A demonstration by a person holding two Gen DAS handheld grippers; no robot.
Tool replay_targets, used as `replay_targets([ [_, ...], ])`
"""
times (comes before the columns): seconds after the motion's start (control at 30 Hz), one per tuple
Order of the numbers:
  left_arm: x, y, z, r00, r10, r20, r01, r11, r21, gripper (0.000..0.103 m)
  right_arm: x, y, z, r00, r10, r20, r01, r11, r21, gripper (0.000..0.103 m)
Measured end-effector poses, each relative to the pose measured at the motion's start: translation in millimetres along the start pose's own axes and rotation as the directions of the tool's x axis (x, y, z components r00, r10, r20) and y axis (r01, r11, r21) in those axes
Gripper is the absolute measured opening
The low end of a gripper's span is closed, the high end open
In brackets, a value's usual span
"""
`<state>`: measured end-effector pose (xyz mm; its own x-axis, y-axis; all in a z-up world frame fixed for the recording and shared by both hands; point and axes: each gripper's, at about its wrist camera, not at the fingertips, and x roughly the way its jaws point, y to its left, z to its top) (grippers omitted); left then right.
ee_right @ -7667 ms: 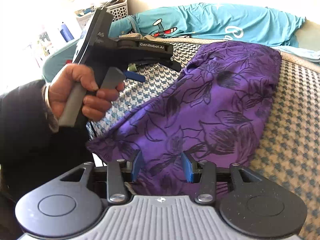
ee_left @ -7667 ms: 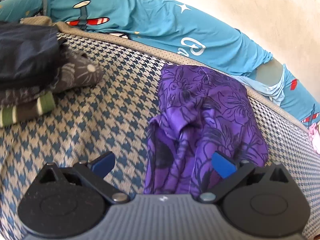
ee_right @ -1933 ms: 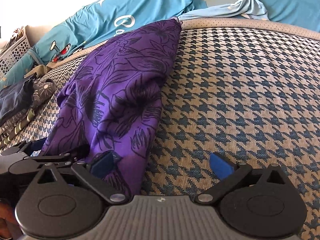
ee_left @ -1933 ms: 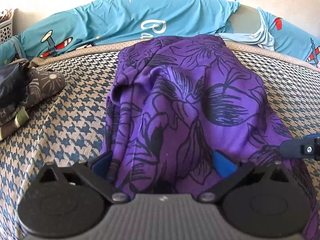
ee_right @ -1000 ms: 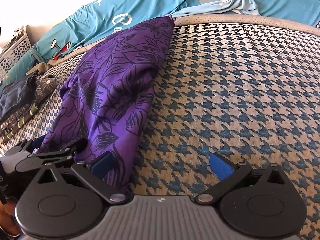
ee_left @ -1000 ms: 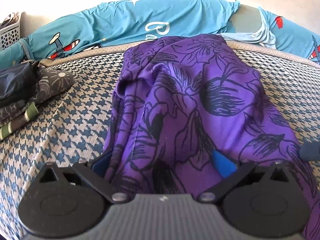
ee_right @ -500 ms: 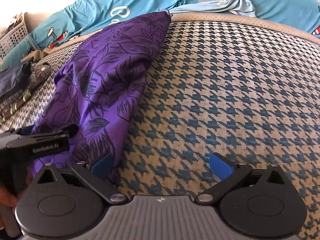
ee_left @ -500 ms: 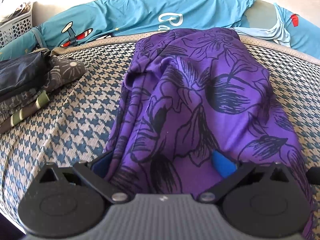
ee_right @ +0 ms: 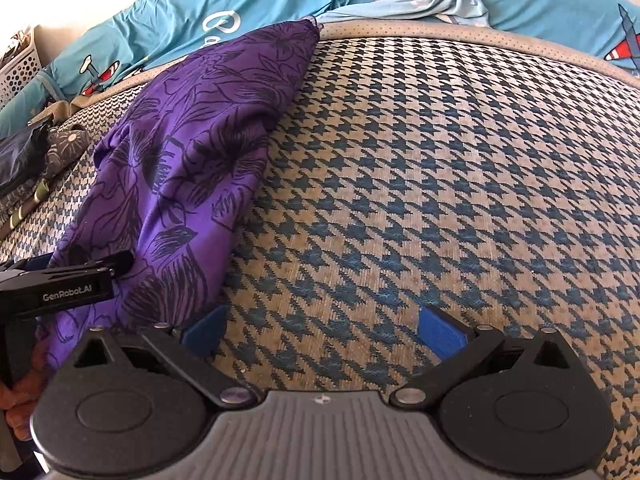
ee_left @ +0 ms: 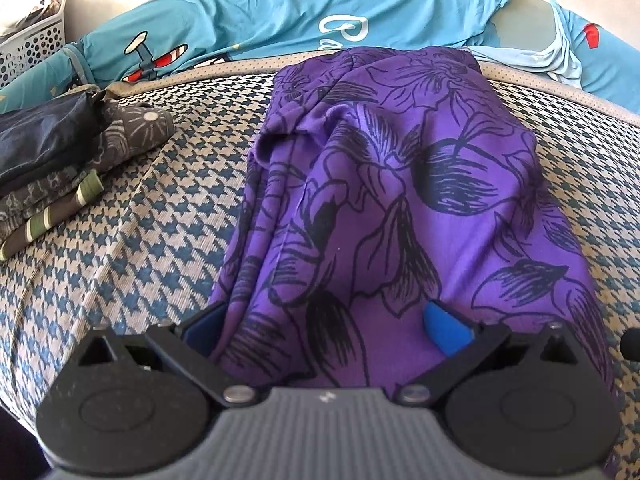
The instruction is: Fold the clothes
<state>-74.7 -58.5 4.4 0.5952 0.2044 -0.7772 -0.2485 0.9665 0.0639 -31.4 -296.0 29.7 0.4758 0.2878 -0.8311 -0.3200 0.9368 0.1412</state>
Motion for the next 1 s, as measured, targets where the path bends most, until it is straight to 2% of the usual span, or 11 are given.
replay_targets([
  [0.23, -9, 1, 1, 1.0, 0.016, -0.008, -0.017, 1.0, -0.017, 0.103, -3, -3, 0, 1.0, -0.001, 0.002, 0.001, 1.0, 0.022, 0.103],
  [0.37, -13, 1, 3, 1.0, 0.025, -0.01, -0.025, 0.999, -0.041, 0.103, -5, -11, 3, 1.0, 0.029, 0.011, -0.03, 0.996, 0.088, 0.103],
  [0.5, -20, -2, 8, 1.0, 0.008, 0.006, -0.007, 0.998, -0.058, 0.103, -9, -15, 9, 0.998, 0.041, 0.043, -0.046, 0.99, 0.137, 0.103],
  [0.8, -30, -24, 15, 0.998, -0.052, 0.033, 0.053, 0.998, -0.042, 0.103, -13, -13, 27, 0.991, 0.051, 0.122, -0.064, 0.992, 0.107, 0.103],
  [1.0, -27, -36, 17, 0.996, -0.084, 0.027, 0.084, 0.996, -0.024, 0.103, -8, -13, 41, 0.979, 0.139, 0.148, -0.158, 0.979, 0.13, 0.103],
])
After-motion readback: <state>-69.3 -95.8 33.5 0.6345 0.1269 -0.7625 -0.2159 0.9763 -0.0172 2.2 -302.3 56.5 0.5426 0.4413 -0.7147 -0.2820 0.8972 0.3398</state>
